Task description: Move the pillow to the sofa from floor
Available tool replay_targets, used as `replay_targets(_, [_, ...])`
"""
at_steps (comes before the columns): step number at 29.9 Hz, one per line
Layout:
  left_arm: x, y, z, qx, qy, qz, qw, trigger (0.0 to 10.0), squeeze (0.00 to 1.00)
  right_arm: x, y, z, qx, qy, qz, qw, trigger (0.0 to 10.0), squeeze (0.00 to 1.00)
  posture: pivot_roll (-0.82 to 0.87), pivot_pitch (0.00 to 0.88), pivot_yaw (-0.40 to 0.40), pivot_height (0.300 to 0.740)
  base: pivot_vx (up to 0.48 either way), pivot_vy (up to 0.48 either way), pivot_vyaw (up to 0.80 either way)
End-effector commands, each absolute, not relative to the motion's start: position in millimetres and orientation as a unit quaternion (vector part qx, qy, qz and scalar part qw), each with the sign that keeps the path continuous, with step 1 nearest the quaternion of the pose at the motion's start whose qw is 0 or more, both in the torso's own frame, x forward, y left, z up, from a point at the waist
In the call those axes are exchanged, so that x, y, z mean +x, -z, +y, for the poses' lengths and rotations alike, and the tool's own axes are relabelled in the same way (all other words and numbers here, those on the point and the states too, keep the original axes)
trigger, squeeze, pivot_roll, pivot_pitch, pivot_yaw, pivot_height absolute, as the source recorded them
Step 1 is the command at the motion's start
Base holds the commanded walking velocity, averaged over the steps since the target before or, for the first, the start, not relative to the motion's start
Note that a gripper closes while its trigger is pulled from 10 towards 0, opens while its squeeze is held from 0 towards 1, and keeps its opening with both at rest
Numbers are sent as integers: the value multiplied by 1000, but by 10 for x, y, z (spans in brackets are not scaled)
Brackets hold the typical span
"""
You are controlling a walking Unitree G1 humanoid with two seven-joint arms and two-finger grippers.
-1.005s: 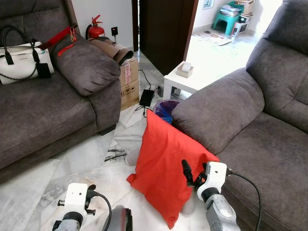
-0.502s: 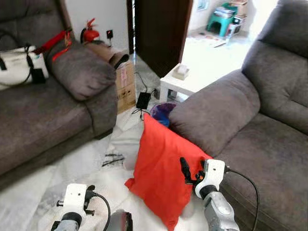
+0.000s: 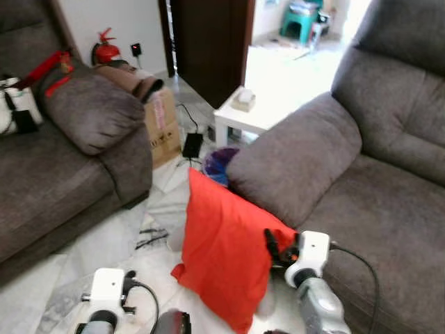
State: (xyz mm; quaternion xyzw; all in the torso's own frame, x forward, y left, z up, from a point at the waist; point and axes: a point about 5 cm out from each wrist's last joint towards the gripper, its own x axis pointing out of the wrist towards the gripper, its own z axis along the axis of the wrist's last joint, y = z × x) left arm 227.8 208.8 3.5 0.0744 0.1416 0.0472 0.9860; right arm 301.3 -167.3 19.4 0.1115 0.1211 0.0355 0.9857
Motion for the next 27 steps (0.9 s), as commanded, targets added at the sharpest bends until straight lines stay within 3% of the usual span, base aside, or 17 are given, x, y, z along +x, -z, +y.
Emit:
replay_targets(1, [2241,-27,2174,76,-59,148,984,10000,0,3041,-215,-1531,119,-50,118,985,10000,0,95,135,-13,618,341,0,0])
replay_targets(5, [2241,-27,2170,73,-58,146,985,10000,0,3045,-217,-1543,118,-48,119,985,10000,0,95,135,-13,618,327,0,0])
replay_targets(11, [2233,-22,2163,73,-52,148,985,10000,0,3053,-230,-1574,100,-71,119,985,10000,0,101,136,-14,618,0,0,0])
replay_targets(12, [2217,-12,2172,74,-53,151,984,10000,0,3062,-248,-1627,83,-82,117,986,10000,1000,104,136,-14,618,0,0,0])
replay_targets(15, [2174,23,2209,75,-58,160,983,10000,0,3074,-297,-1755,-37,-127,115,985,10000,1000,107,134,-16,618,0,0,0])
replay_targets(18, [2151,35,2226,76,-60,163,982,10000,0,3086,-326,-1838,-80,-147,118,979,10000,1000,111,130,-19,618,0,0,0])
replay_targets(27, [2222,-46,2228,62,-69,149,985,10000,0,3183,-372,-1947,-113,-135,150,973,10000,1000,143,137,-20,618,0,0,0])
